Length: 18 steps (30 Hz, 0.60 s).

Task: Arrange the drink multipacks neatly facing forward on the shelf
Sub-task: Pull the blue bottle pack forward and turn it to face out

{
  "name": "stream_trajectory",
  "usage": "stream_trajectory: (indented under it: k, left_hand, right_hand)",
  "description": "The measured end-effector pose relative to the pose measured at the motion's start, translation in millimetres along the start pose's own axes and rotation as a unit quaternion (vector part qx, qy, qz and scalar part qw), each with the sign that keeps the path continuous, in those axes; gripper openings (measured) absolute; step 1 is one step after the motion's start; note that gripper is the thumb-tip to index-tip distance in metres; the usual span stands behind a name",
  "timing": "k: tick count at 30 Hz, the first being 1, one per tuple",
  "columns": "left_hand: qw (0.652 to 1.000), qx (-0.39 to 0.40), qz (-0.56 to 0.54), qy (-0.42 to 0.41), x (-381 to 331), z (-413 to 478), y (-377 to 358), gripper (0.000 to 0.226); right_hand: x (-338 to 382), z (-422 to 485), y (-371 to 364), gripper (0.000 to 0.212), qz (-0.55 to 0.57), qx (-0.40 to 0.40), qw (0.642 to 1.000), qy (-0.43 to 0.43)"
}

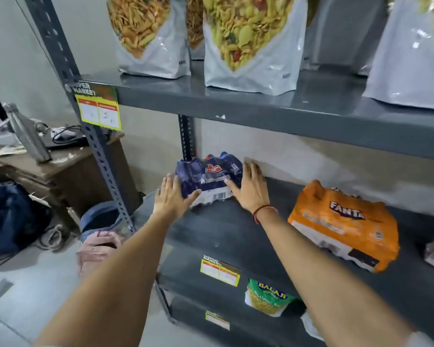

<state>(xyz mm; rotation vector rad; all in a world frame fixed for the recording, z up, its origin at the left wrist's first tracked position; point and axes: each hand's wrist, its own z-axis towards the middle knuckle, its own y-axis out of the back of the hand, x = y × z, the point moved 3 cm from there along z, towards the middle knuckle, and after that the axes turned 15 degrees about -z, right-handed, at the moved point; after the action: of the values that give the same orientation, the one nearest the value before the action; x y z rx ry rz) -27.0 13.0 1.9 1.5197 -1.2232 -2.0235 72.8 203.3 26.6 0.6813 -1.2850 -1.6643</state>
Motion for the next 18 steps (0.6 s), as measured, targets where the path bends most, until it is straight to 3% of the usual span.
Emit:
stream_trajectory:
  k: [4, 9, 14, 18]
  left_hand:
    - [0.973, 0.002, -0.198, 0.121, 1.7, 39.8, -11.6, 0.086]
    - [0.897, -0.038, -0.376, 0.228, 6.4, 62.0, -31.2, 0.069]
    - [0.842, -0.094, -0.495, 0.194, 10.0, 47.3, -43.1, 0.049]
    - [0.835, -0.092, -0.532, 0.108, 10.8, 25.7, -45.5, 0.053]
  right_hand:
    - [-1.8, 40.4, -21.9, 0.082, 0.142, 0.104, 0.980, -0.090]
    - [-8.7, 67.6, -54.0, 0.061, 0.296, 0.130, 0.922, -0.213]
    - [-20.6, 56.1, -70.2, 0.055, 0.329, 0.109, 0.913, -0.218]
    - [-23.1, 27.6, -65.5, 0.048, 0.364, 0.069, 0.908, -0.198]
